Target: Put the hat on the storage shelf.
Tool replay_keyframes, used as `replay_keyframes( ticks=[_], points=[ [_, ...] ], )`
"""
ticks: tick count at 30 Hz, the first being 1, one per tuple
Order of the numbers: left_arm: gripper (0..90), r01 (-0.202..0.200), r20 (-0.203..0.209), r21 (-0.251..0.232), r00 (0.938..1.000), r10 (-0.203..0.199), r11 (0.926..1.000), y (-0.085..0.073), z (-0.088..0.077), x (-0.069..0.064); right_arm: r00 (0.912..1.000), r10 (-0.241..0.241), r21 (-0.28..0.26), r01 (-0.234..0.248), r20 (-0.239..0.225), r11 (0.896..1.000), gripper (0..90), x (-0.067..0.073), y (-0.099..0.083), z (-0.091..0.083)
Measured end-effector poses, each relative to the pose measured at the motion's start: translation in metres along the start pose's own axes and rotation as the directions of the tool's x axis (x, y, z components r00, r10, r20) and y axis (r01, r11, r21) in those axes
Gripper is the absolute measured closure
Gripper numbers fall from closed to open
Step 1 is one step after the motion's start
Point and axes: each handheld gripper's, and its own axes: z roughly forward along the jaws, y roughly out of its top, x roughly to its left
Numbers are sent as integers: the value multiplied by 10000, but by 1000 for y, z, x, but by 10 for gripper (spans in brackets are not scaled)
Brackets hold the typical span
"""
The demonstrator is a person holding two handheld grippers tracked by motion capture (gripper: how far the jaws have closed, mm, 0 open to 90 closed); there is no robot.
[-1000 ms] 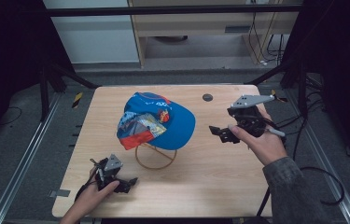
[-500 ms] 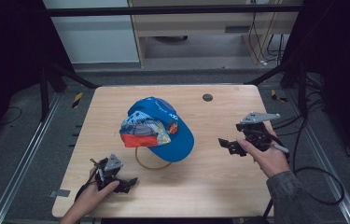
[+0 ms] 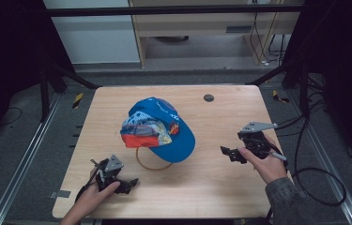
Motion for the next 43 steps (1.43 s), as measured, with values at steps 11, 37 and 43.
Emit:
replay_keyframes(
  ticks=[11, 37, 43],
  points=[
    [0, 1, 1, 0, 10000, -1, 10000, 0, 0, 0, 9983, 563, 488, -569, 135, 9972, 130, -10, -30, 17],
    [0, 1, 17, -2, 10000, -1, 10000, 0, 0, -1, 9873, 861, 825, -976, 1335, 9918, 119, -1, -84, 70],
    [0, -1, 17, -2, 10000, 1, 10000, 0, 0, -1, 9839, 655, 560, -758, 1663, 9955, 108, 6, -89, 71]
  ],
)
